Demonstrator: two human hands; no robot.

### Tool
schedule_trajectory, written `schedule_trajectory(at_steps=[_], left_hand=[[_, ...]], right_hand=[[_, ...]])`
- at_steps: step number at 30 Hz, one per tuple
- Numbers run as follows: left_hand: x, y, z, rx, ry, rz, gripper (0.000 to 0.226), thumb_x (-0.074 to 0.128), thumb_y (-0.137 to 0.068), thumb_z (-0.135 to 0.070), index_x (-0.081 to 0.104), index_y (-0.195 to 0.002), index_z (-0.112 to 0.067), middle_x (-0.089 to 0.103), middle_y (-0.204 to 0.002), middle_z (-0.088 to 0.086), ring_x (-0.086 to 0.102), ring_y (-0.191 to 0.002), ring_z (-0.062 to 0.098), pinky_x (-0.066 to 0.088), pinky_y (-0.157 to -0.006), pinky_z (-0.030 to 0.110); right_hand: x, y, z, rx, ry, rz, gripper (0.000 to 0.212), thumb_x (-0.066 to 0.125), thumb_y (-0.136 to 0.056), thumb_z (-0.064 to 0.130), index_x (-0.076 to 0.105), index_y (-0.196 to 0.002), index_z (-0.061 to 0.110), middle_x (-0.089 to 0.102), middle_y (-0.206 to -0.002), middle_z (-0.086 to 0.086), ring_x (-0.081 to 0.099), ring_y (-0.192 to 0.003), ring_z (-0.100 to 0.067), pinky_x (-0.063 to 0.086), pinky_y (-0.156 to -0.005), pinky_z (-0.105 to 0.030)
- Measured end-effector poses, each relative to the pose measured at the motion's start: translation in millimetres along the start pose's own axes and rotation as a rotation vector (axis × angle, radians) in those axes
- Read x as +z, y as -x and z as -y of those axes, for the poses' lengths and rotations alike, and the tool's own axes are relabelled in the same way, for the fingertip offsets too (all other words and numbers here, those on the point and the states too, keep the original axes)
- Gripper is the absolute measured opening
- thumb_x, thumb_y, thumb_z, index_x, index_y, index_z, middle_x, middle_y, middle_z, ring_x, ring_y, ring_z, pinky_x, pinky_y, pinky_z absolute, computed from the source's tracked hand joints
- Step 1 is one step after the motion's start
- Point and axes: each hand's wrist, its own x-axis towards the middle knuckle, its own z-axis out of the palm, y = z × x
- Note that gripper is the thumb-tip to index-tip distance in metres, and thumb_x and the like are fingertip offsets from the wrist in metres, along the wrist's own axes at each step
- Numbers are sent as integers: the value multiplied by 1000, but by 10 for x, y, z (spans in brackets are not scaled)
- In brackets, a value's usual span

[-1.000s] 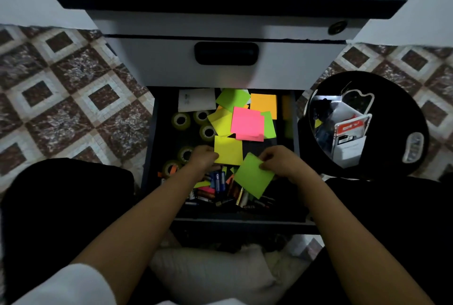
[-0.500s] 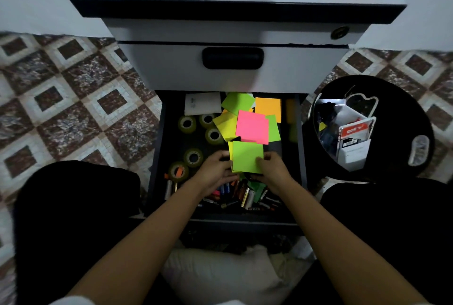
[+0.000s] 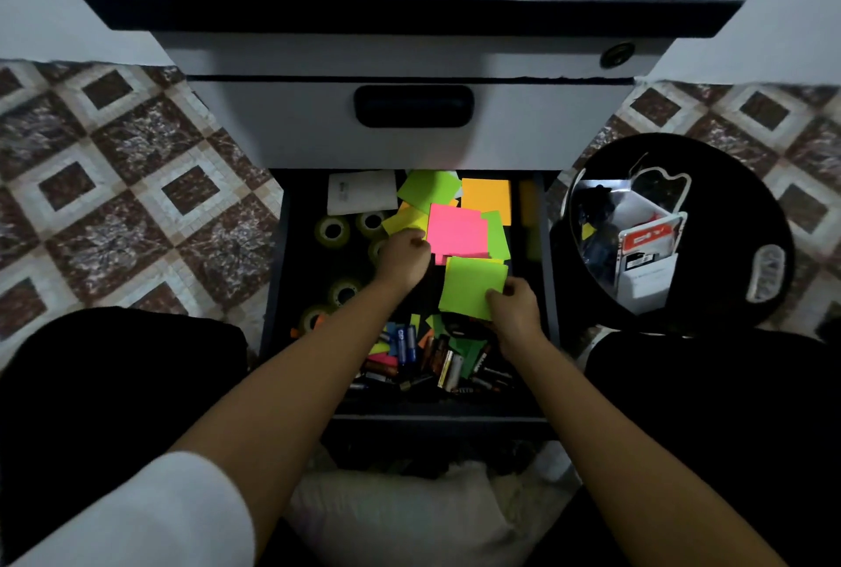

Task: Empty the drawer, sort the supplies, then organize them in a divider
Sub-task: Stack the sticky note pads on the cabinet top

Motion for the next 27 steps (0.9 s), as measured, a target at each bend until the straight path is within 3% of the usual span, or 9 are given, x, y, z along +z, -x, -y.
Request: schedule_trajectory(at_steps=[2, 4, 8, 13, 16, 19, 22, 24, 27], left_hand=[[19, -103, -86, 6, -73, 11, 24, 42, -86, -5, 35, -64, -10, 34, -64, 7, 30, -57, 18, 21, -61, 29], [42, -170, -150, -25, -100, 21, 32, 40, -87, 0, 27, -61, -12, 29, -62, 5, 26, -55, 17, 15, -53, 33], [107, -263, -237, -97, 12, 19, 34, 39, -86, 1, 25, -59, -14, 26, -61, 5, 25, -57, 19, 14, -54, 32], [139, -305, -231, -189, 143, 25, 29, 48, -91, -9, 42, -62, -15, 42, -67, 5, 42, -77, 22, 32, -70, 30], [165, -306, -178, -148, 132, 32, 26, 50, -89, -9, 46, -63, -14, 49, -72, 11, 46, -77, 22, 30, -66, 30], [106, -234, -173, -85, 70, -9, 28, 43, -90, -5, 40, -64, -13, 41, -66, 7, 41, -73, 21, 23, -55, 27], [14, -124, -169, -34, 34, -21, 18, 36, -94, -4, 53, -95, -10, 47, -75, 5, 42, -70, 20, 25, -50, 24], [-20, -69, -103, -3, 78, 0, 27, 35, -92, -1, 52, -111, -10, 52, -90, 12, 46, -73, 21, 28, -56, 26], [-31, 34, 43, -31, 207, 71, 36, 33, -92, 0, 45, -125, -9, 55, -102, 16, 49, -82, 22, 34, -64, 28]], right_hand=[[-2, -33, -12, 4, -5, -61, 30, 43, -96, 3, 43, -125, 1, 48, -98, -11, 48, -83, -22, 49, -85, -48], [13, -52, -6, -2, -9, -89, 21, 45, -96, 5, 44, -117, 4, 50, -101, -14, 48, -84, -24, 49, -87, -52], [57, -85, -19, 1, -4, -86, 12, 47, -95, 5, 40, -102, 12, 48, -97, -11, 53, -93, -33, 48, -84, -61], [75, -80, -11, 9, 26, -97, 23, 48, -94, 4, 45, -116, 3, 48, -95, -9, 54, -94, -33, 50, -82, -60], [79, -50, 10, 0, 20, -88, 22, 47, -94, 3, 45, -117, 3, 48, -93, -7, 53, -90, -29, 51, -82, -58], [67, 10, 56, -47, -35, -80, 19, 41, -96, 3, 44, -115, 7, 50, -95, -9, 53, -87, -26, 53, -81, -51], [65, 58, 118, -124, -89, -96, 24, 36, -97, 3, 45, -118, 7, 53, -92, -6, 51, -81, -20, 48, -72, -39], [55, 77, 164, -149, -129, -93, 27, 36, -96, 2, 46, -121, 7, 51, -86, 1, 49, -75, -15, 44, -71, -34], [46, 113, 216, -158, -120, -75, 31, 38, -95, 2, 47, -124, 6, 56, -99, -8, 50, -77, -17, 42, -72, -33]])
